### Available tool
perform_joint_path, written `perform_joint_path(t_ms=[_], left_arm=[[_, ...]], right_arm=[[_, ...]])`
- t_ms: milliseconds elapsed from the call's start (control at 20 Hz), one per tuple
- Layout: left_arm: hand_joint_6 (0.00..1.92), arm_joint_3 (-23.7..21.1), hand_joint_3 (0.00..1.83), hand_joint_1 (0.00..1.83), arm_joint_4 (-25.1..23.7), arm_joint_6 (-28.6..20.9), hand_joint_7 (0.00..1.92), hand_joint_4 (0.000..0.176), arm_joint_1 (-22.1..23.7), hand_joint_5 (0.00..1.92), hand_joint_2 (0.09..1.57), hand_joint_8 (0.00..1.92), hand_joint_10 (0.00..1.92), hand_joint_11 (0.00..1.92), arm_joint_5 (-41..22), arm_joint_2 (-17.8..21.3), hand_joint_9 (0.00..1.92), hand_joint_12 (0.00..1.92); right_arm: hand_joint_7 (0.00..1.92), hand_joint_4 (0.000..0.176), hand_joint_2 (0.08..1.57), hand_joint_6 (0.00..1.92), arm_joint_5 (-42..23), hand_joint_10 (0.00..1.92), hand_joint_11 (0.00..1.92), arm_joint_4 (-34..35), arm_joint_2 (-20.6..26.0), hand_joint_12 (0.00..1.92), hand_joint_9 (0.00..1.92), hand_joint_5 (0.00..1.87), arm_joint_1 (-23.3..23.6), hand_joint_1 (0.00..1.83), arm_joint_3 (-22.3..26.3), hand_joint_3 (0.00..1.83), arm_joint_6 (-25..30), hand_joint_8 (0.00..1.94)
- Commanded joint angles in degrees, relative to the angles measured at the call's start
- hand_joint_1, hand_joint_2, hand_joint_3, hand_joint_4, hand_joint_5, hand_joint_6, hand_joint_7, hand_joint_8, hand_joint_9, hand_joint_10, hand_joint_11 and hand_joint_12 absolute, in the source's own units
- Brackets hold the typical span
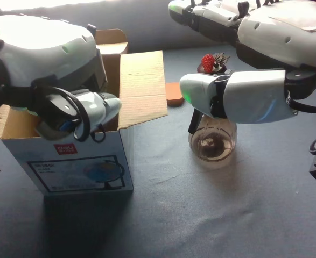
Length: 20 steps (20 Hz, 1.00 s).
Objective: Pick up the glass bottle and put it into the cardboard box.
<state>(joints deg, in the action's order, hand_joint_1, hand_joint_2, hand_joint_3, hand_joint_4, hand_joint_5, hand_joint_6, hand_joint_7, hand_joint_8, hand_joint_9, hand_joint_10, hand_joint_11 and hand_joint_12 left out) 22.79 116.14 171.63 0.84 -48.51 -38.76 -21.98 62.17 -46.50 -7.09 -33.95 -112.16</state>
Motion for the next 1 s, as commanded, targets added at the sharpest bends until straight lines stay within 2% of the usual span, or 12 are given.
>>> perform_joint_path(t_ms=[0, 100, 150, 200, 300, 350, 550, 700, 800, 850, 950], left_arm=[[0.08, -0.16, 0.29, 0.16, -4.01, 0.11, 0.13, 0.032, 1.08, 0.12, 1.08, 0.04, 0.14, 0.00, 1.54, 0.25, 0.08, 0.55], [0.08, -0.14, 0.29, 0.16, -4.31, 0.11, 0.13, 0.032, 1.39, 0.12, 1.08, 0.04, 0.14, 0.00, 1.54, 0.27, 0.08, 0.55], [0.08, -0.15, 0.29, 0.16, -4.31, 0.11, 0.13, 0.032, 1.43, 0.12, 1.08, 0.04, 0.14, 0.00, 1.54, 0.27, 0.08, 0.55], [0.01, -0.20, 0.07, 0.14, -4.31, 0.11, 0.14, 0.032, 1.42, 0.14, 1.18, 0.00, 0.04, 0.00, 1.37, 0.27, 0.11, 0.52], [0.00, -0.33, 0.02, 0.13, -4.32, 0.11, 0.15, 0.031, 1.34, 0.14, 1.20, 0.00, 0.01, 0.00, 0.51, 0.27, 0.13, 0.51], [0.00, -0.41, 0.02, 0.13, -4.35, 0.11, 0.15, 0.031, 1.35, 0.15, 1.20, 0.00, 0.01, 0.00, -0.28, 0.27, 0.13, 0.51], [0.00, -1.33, 0.01, 0.13, -4.14, 0.11, 0.15, 0.032, 2.85, 0.15, 1.20, 0.00, 0.01, 0.00, -5.35, 0.21, 0.13, 0.49], [0.00, -3.73, 0.01, 0.11, -0.63, 0.10, 0.15, 0.033, 4.94, 0.14, 1.20, 0.00, 0.01, 0.00, -14.07, -0.40, 0.13, 0.46], [0.00, -5.44, 0.01, 0.11, 0.68, 0.10, 0.15, 0.033, 6.61, 0.13, 1.20, 0.00, 0.00, 0.00, -18.38, -0.91, 0.13, 0.45], [0.00, -6.45, 0.01, 0.11, 1.31, -0.12, 0.15, 0.033, 7.44, 0.13, 1.20, 0.00, 0.00, 0.00, -20.79, -1.26, 0.13, 0.44], [0.00, -8.27, 0.01, 0.10, 1.47, -1.12, 0.15, 0.032, 8.25, 0.13, 1.21, 0.00, 0.00, 0.00, -23.35, -1.70, 0.13, 0.41]], right_arm=[[0.07, 0.000, 1.05, 0.28, -2.81, 0.31, 0.00, -2.29, 0.37, 0.34, 0.02, 0.01, 0.49, 0.04, 0.24, 0.34, 0.27, 0.13], [0.07, 0.000, 1.05, 0.28, -2.61, 0.31, 0.00, -4.50, 0.73, 0.34, 0.02, 0.01, -0.12, 0.04, 0.23, 0.34, 1.27, 0.13], [0.07, 0.000, 1.05, 0.28, -2.62, 0.31, 0.00, -8.70, 1.14, 0.34, 0.02, 0.01, -0.89, 0.04, 0.22, 0.34, 4.59, 0.13], [0.10, 0.000, 1.17, 0.19, -2.65, 0.21, 0.00, -12.94, 1.59, 0.29, 0.06, 0.05, -1.81, 0.01, 0.20, 0.10, 8.79, 0.01], [0.10, 0.000, 1.20, 0.11, -1.98, 0.13, 0.00, -20.54, 2.13, 0.26, 0.09, 0.08, -2.37, 0.01, -0.22, 0.02, 16.45, 0.00], [0.11, 0.000, 1.20, 0.10, -1.83, 0.12, 0.00, -22.17, 2.12, 0.26, 0.09, 0.09, -2.37, 0.01, -0.88, 0.02, 18.24, 0.00], [0.12, 0.000, 1.20, 0.08, 5.61, 0.10, 0.00, -24.44, 2.07, 0.23, 0.10, 0.10, -1.46, 0.02, -5.43, 0.01, 22.60, 0.00], [0.10, 0.000, 1.19, 0.06, 9.65, 0.08, 0.00, -24.51, 1.55, 0.27, 0.10, 0.09, -1.01, 0.07, -10.29, 0.00, 27.22, 0.00], [0.09, 0.000, 1.16, 0.05, 9.46, 0.07, 0.00, -30.71, 1.08, 0.22, 0.10, 0.08, -1.22, 0.18, -12.65, 0.00, 33.44, 0.00], [0.09, 0.000, 1.10, 0.04, 8.48, 0.06, 0.00, -32.29, 0.82, 0.20, 0.09, 0.07, -1.42, 0.36, -13.66, 0.00, 35.91, 0.00], [0.04, 0.000, 1.00, 0.01, 8.23, 0.04, 0.00, -36.96, 0.73, 0.02, 0.05, 0.01, -1.12, 0.82, -14.58, 0.00, 40.06, 0.00]])
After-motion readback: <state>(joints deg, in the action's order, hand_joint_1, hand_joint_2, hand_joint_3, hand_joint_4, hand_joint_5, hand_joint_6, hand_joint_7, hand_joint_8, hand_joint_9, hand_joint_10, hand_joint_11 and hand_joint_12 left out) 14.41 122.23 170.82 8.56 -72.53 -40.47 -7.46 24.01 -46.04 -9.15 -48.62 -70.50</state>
